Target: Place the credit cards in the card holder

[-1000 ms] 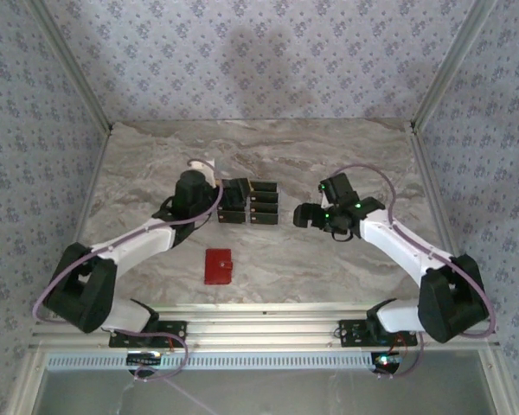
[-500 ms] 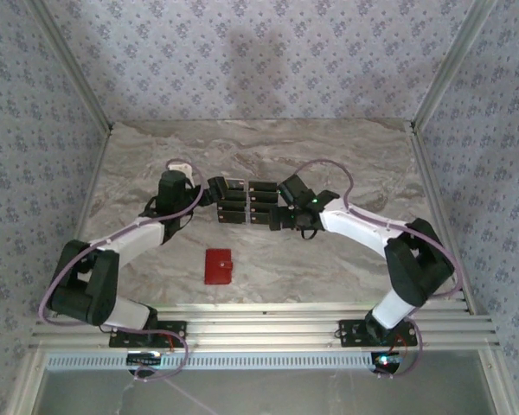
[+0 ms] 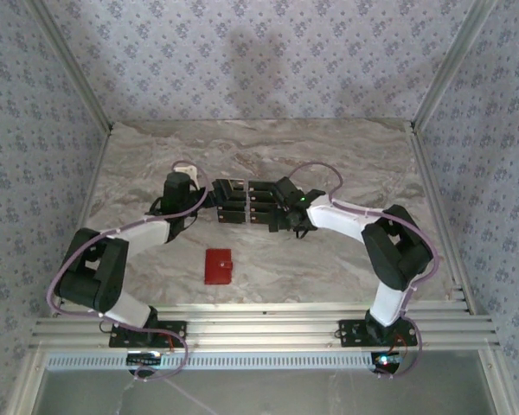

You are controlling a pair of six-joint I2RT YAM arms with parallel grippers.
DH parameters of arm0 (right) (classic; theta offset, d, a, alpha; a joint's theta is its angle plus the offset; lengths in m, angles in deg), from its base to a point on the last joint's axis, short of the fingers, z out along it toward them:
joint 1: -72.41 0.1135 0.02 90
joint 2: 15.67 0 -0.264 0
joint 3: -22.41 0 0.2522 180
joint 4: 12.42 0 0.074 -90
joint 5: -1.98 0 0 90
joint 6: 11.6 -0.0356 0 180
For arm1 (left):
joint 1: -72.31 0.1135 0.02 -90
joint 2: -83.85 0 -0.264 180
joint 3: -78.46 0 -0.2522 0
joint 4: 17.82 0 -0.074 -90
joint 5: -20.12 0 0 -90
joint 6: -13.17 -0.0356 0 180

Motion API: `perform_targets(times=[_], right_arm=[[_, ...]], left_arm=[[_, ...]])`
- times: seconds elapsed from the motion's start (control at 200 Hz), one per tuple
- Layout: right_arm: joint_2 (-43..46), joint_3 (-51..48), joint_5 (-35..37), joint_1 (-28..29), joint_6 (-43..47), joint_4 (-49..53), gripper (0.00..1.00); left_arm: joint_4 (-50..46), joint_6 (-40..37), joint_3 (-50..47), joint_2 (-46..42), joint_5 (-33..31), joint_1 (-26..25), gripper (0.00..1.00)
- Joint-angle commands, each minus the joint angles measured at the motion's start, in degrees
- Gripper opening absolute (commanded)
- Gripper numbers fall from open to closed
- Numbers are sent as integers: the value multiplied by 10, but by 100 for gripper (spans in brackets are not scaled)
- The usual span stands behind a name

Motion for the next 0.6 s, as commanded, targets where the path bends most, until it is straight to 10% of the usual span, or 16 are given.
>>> perform_targets(times=[0.0,0.595], right_arm=[[-17,13,3,-10,-16,-7,91],[33,-58,-13,-98,-13,-29,91]], left_arm=[[22,2,3,16,9,-13,100],[30,12,81,101,-8,-102,100]])
